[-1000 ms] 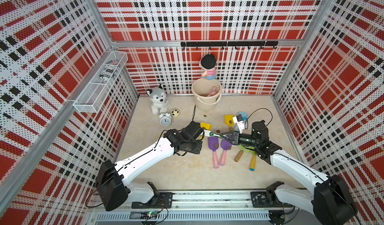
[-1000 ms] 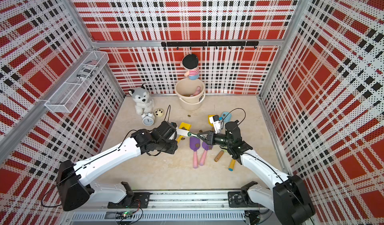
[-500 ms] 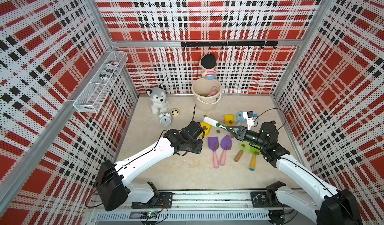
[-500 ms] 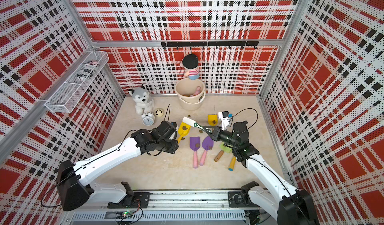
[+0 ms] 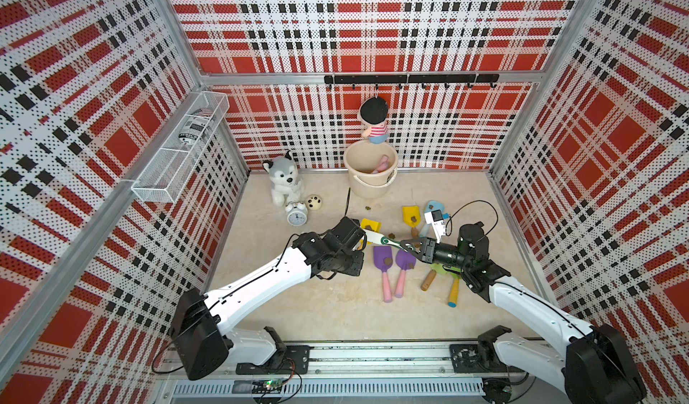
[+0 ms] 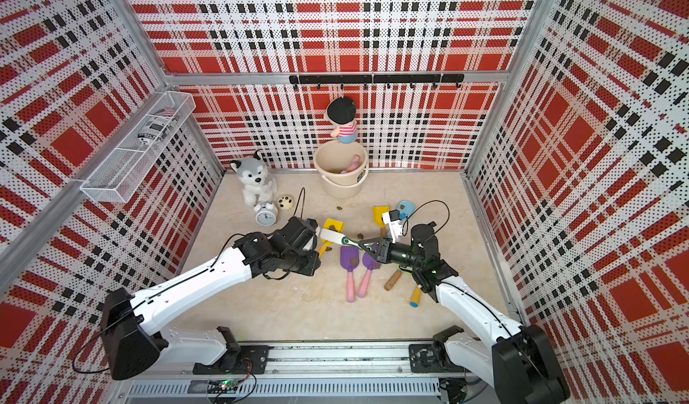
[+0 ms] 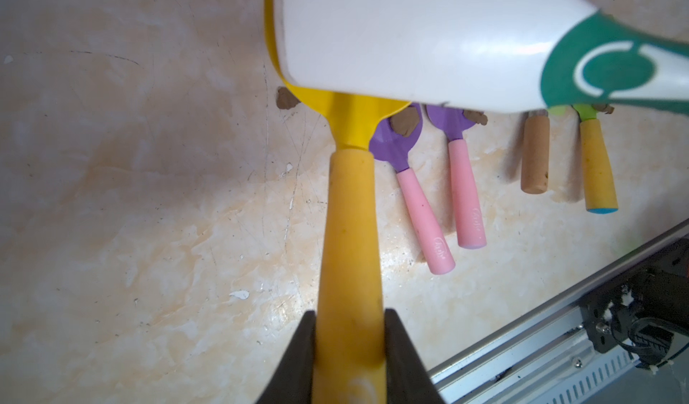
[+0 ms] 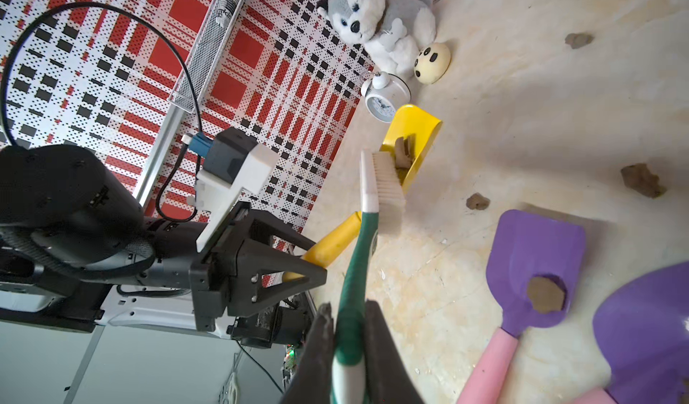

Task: Brush the soil off the hand trowel and place it into the bucket
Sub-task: Brush off the soil from the hand trowel.

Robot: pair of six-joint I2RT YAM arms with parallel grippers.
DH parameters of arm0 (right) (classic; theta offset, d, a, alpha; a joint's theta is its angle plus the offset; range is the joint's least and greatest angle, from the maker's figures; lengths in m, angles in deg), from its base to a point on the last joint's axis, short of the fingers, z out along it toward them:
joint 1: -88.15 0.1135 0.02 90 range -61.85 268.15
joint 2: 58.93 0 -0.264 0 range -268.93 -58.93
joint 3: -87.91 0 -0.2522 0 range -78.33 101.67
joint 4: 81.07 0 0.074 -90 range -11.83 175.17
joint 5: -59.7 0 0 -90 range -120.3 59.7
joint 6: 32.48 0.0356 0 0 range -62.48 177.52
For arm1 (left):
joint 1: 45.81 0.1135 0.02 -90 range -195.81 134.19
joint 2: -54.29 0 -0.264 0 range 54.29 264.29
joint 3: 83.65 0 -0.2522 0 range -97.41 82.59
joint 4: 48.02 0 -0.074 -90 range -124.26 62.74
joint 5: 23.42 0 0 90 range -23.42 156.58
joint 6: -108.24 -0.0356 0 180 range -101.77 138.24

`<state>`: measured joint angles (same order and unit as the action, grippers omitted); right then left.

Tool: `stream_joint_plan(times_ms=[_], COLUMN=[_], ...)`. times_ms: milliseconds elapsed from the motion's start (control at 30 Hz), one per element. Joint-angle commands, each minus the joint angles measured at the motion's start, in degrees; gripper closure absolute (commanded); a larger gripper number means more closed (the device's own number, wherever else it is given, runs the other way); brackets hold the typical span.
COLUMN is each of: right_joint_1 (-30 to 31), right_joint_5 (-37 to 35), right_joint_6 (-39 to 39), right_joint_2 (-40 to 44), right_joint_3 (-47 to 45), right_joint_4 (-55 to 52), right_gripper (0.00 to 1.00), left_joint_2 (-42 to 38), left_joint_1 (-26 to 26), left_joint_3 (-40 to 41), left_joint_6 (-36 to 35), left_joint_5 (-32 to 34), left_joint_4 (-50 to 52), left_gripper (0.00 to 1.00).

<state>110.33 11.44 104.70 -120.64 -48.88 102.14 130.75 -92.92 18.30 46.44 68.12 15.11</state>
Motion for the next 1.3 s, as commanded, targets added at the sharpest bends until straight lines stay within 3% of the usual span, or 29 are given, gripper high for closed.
stream_joint_plan(times_ms=[0, 367, 600, 733, 933, 1267], right_joint_1=[0.16, -2.86, -1.31, 1.97, 1.89, -3.38], right_joint_5=[-6.11, -11.97, -0.96, 0.5, -6.33, -9.9], right_joint_6=[-1.83, -0.38, 2.49, -0.98, -1.87, -5.31], right_joint_2=[0.18, 6.26, 6.49, 3.46, 2.58, 7.12], right_joint_3=[1.11, 1.55, -0.74, 0.19, -2.14, -0.92], right_joint_4=[-2.8, -4.8, 8.22, 4.17, 2.45, 0.01], right_gripper=[1.0, 1.0, 1.0, 1.0, 1.0, 1.0], left_joint_2=[-1.69, -1.54, -0.95, -1.08, -2.0, -4.68], left_joint_1=[-0.25, -1.31, -1.32, -1.32, -0.88, -0.22], left_joint_3=[-0.37, 0.38, -0.08, -1.02, -0.28, 0.17], left_joint_6=[-0.6, -0.94, -1.31, -1.16, -1.02, -0.49], left_joint_5=[-1.18, -0.75, -1.1, -0.59, -0.57, -2.48], left_joint_4=[-2.65, -2.78, -2.87, -2.94, -2.97, -3.05], left_gripper=[1.0, 1.0, 1.0, 1.0, 1.0, 1.0])
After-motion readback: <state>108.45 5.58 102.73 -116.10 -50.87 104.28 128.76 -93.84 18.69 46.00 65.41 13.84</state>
